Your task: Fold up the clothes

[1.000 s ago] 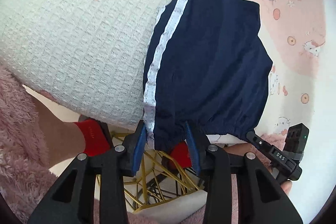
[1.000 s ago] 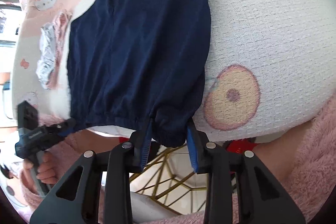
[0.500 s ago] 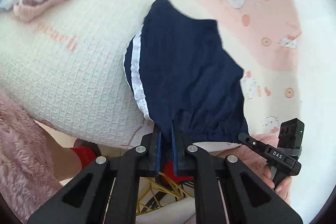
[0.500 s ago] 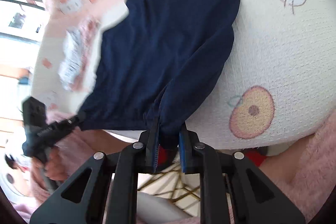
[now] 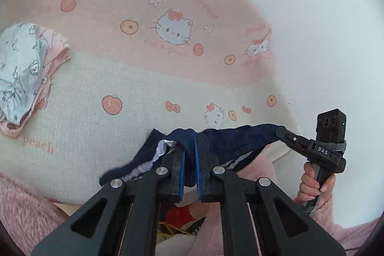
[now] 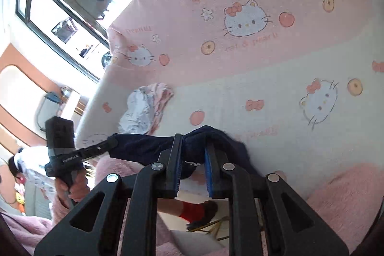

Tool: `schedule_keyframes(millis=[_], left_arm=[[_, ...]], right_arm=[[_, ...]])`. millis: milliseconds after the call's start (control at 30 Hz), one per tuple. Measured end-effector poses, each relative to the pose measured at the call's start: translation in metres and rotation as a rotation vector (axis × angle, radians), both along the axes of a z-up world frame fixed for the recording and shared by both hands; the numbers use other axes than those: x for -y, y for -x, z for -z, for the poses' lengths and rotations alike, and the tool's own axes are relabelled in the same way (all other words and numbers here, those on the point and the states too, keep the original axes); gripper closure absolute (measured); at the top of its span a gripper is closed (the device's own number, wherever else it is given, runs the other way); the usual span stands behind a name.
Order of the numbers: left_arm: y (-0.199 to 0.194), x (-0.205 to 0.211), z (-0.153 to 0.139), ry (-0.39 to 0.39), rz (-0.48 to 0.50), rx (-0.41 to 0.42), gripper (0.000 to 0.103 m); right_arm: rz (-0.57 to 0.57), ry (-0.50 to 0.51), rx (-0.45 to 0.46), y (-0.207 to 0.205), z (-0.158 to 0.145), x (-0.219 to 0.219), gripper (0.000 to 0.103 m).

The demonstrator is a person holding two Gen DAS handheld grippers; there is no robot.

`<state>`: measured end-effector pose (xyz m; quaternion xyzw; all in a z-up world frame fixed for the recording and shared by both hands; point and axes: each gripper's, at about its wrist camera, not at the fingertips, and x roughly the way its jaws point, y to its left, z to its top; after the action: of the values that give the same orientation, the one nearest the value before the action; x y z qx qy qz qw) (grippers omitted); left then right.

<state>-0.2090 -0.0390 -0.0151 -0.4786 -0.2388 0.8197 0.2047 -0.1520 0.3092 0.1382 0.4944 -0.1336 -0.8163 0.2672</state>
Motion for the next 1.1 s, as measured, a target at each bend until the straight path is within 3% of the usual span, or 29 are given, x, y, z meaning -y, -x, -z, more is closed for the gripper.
schedule_keyframes(millis=[67,133,333,400,467,533,700,833,933,1100], left_arm=[[0.029,-0.007,-0.013,0.038,0.004,-0.019,0.095],[0.058,-0.013,-0.027,0.076,0.008,-0.042,0.095],[0.072,-0.028,-0.132,0.140,0.024,-0.322,0.095],[0.069,-0.029,-0.134,0.149,0.015,-0.331,0.095],[0.066,-0.026,-0.116,0.158,0.005,-0.291,0.095],[0.064,-0.025,-0.074,0.166,0.008,-0.203,0.095],[0.078,-0.021,0.086,0.158,-0.011,0.154,0.095],[0.080,-0.031,0.184,0.252,-0.008,0.349,0.095],[0.078,-0.038,0.199,0.306,0.011,0.373,0.095],[0.072,-0.039,0.197,0.328,0.029,0.391,0.095]], right_arm=[[0.014,-0.032,0.048,0.035,0.007,0.000,0.088],[0.021,-0.040,0.007,0.061,0.006,0.006,0.088],[0.039,0.046,-0.246,0.074,-0.092,0.001,0.087],[0.057,0.055,-0.281,0.065,-0.103,-0.007,0.086],[0.074,0.026,-0.257,0.056,-0.087,-0.012,0.085],[0.082,-0.008,-0.189,0.049,-0.050,-0.014,0.084],[0.111,-0.101,0.133,0.051,0.108,-0.004,0.083],[0.142,-0.180,0.335,0.047,0.217,0.005,0.083],[0.147,-0.248,0.388,0.037,0.254,0.009,0.084],[0.105,-0.289,0.356,0.028,0.248,0.012,0.084]])
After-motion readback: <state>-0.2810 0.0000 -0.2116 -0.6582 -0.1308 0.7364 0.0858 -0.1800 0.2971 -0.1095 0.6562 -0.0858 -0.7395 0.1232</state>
